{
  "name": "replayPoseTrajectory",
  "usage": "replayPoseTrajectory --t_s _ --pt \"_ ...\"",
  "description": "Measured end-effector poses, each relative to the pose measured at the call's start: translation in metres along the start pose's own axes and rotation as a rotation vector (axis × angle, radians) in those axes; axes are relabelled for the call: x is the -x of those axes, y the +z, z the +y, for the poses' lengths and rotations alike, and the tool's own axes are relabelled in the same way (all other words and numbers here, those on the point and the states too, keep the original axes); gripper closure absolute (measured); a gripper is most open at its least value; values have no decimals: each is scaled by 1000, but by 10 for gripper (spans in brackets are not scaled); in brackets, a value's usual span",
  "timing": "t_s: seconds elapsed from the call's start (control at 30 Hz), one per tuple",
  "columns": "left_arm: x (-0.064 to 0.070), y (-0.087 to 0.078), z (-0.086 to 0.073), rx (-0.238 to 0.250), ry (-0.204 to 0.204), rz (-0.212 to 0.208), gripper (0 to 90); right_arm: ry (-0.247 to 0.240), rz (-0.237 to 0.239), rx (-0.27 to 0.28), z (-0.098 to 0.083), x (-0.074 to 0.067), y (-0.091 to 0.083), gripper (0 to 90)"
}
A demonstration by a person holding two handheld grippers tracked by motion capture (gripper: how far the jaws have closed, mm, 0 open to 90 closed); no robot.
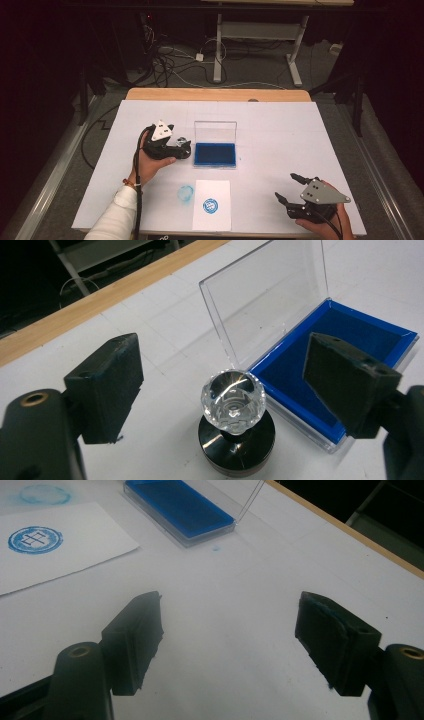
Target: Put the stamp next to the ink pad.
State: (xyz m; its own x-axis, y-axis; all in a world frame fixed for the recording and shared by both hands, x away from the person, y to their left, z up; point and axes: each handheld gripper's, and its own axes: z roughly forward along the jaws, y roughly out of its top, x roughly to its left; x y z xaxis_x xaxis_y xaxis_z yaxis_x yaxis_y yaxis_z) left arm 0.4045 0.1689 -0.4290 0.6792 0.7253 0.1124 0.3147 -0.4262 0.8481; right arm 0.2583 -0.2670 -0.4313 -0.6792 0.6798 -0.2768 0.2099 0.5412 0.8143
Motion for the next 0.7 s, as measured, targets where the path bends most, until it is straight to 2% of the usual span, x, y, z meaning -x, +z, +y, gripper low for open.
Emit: replayPoseTrajectory --t_s 0.3,0.53,0.7 --pt "6 -6 4 18 26 10 159 3 1 3 0 0 0 269" --pt "14 -19 9 28 89 29 159 11 -2 4 0 0 0 269" --pt "23 -33 14 46 117 21 159 18 -10 6 0 1 -1 270"
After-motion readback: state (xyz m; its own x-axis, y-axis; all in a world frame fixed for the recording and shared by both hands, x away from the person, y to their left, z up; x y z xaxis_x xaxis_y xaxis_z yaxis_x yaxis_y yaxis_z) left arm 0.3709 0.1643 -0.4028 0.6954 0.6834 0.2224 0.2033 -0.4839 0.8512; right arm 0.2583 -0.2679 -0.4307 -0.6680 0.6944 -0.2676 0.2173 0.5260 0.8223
